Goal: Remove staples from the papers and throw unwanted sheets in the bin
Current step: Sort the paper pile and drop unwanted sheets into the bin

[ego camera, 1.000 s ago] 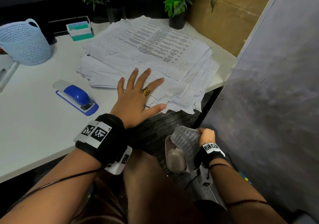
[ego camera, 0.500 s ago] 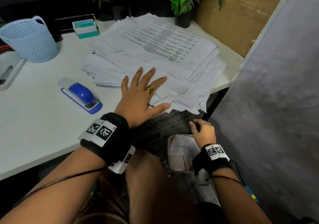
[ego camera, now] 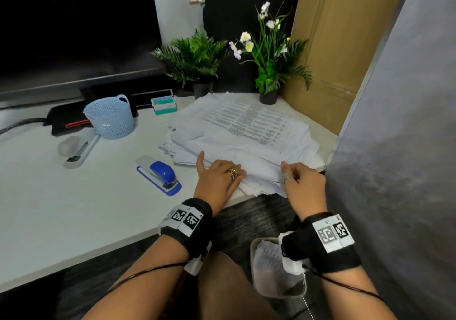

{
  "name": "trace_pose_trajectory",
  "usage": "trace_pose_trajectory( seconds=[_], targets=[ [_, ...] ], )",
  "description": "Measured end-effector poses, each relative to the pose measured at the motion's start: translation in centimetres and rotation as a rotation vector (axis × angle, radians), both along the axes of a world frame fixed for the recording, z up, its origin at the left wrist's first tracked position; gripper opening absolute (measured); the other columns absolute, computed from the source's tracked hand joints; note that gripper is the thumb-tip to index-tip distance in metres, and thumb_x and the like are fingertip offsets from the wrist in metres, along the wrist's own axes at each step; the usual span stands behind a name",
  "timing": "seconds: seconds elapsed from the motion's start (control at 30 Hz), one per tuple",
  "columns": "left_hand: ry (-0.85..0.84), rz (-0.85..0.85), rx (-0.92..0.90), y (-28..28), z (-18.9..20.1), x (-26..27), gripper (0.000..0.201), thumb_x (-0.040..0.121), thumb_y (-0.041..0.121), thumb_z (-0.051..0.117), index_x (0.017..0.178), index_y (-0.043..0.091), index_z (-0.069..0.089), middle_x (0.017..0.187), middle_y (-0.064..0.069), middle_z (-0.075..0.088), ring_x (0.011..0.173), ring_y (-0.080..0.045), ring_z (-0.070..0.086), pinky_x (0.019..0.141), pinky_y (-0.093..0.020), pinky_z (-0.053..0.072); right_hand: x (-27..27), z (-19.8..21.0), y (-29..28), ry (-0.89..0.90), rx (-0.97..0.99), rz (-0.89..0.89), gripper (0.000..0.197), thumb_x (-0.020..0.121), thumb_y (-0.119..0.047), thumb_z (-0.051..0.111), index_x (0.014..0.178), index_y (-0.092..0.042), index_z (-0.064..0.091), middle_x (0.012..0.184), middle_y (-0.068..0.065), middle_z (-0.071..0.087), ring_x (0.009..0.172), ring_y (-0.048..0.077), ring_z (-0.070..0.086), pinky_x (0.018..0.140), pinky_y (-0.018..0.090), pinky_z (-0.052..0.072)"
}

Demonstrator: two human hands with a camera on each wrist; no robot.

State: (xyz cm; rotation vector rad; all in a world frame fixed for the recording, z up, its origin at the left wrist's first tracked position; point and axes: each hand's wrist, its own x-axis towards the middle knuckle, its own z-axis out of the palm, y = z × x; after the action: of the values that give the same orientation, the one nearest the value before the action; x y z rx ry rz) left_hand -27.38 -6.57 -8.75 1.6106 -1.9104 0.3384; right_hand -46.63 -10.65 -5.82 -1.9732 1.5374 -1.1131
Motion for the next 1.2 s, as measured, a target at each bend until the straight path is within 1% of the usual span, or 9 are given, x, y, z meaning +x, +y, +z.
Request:
trace_pose_trajectory(
  seconds=[0.17,0.27,0.37,0.7,0.8,0.9,0.97,1.03,1.2],
  targets=[
    [0.04,-0.074,0.024,0.3,0.6,-0.3,0.034,0.09,0.033,0.043,0.083,0.018,0.073,0.099,0.003,0.071,0.096,-0.016,0.066,0.106,-0.039,0.014,0.5,1.3,-1.9,0.083,0.169,-0.095,0.035,0.09,-0.045,0.055,0.1,-0.013,0.063,0.088,0.006,0.065,0.085,0.026,0.061,0.072,0.028,0.044],
    [0.064,-0.099,0.207,0.4,0.9,-0.1,0.034,0.097,0.033,0.043,0.106,0.011,0.068,0.143,-0.004,0.046,0.137,-0.023,0.034,0.112,-0.033,0.003,0.7,2.6,-3.2,0.248,0.272,-0.176,0.05,0.088,-0.059,0.047,0.084,-0.013,0.065,0.081,0.004,0.064,0.082,0.024,0.058,0.067,0.029,0.04],
    [0.044,-0.086,0.339,0.2,0.7,0.2,0.035,0.101,0.032,0.036,0.121,0.015,0.059,0.152,0.003,0.029,0.144,-0.018,0.014,0.114,-0.031,0.0,1.0,3.1,-4.8,0.312,0.397,-0.182,0.055,0.081,-0.065,0.054,0.062,-0.013,0.052,0.065,0.003,0.058,0.067,0.023,0.056,0.054,0.026,0.036],
    [0.057,-0.069,0.442,-0.1,0.6,0.5,0.037,0.099,0.039,0.038,0.128,0.022,0.053,0.155,0.008,0.022,0.145,-0.012,0.007,0.116,-0.032,-0.001,1.9,4.5,-4.1,-0.4,0.243,-0.029,0.032,0.087,-0.015,0.065,0.069,-0.02,0.039,0.068,-0.001,0.041,0.069,0.019,0.042,0.068,0.029,0.042],
    [0.218,-0.105,0.496,0.5,1.3,0.6,0.058,0.087,0.059,0.048,0.134,0.025,0.046,0.153,0.011,0.024,0.144,-0.008,0.007,0.118,-0.036,-0.003,2.9,6.1,-3.5,-0.734,0.327,0.063,0.023,0.089,-0.002,0.059,0.093,-0.018,0.044,0.084,0.002,0.052,0.086,0.019,0.053,0.082,0.042,0.052],
    [0.55,-0.09,0.404,1.4,3.1,0.1,0.069,0.089,0.062,0.038,0.143,0.021,0.032,0.149,0.003,0.032,0.139,-0.01,0.023,0.117,-0.034,0.008,3.9,7.3,-2.5,-0.852,0.447,0.119,0.047,0.09,0.009,0.051,0.129,-0.014,0.039,0.111,0.007,0.059,0.098,0.019,0.059,0.06,0.03,0.056],
    [0.892,-0.015,0.319,1.7,4.9,0.2,0.062,0.094,0.054,0.035,0.144,0.017,0.033,0.143,0.003,0.039,0.131,-0.007,0.034,0.109,-0.022,0.02,4.4,7.9,-1.1,-0.896,0.472,0.171,0.043,0.091,0.011,0.046,0.125,-0.015,0.045,0.11,0.002,0.058,0.088,0.011,0.06,0.054,0.026,0.055],
    [1.136,0.024,0.342,1.8,6.8,0.9,0.057,0.095,0.053,0.03,0.135,0.015,0.043,0.138,0.001,0.047,0.124,-0.011,0.045,0.107,-0.026,0.03,4.8,8.4,0.3,-0.899,0.432,0.263,0.039,0.093,0.01,0.044,0.118,-0.019,0.047,0.103,-0.002,0.061,0.081,0.006,0.06,0.055,0.024,0.054],
    [1.511,-0.091,0.273,2.7,10.1,4.5,0.039,0.099,0.042,0.037,0.116,0.016,0.058,0.114,-0.008,0.067,0.101,-0.021,0.065,0.086,-0.027,0.052,5.6,9.7,3.4,-0.774,0.293,0.534,0.049,0.093,0.007,0.047,0.133,-0.02,0.037,0.11,-0.003,0.063,0.094,0.01,0.063,0.054,0.02,0.051]
  ],
)
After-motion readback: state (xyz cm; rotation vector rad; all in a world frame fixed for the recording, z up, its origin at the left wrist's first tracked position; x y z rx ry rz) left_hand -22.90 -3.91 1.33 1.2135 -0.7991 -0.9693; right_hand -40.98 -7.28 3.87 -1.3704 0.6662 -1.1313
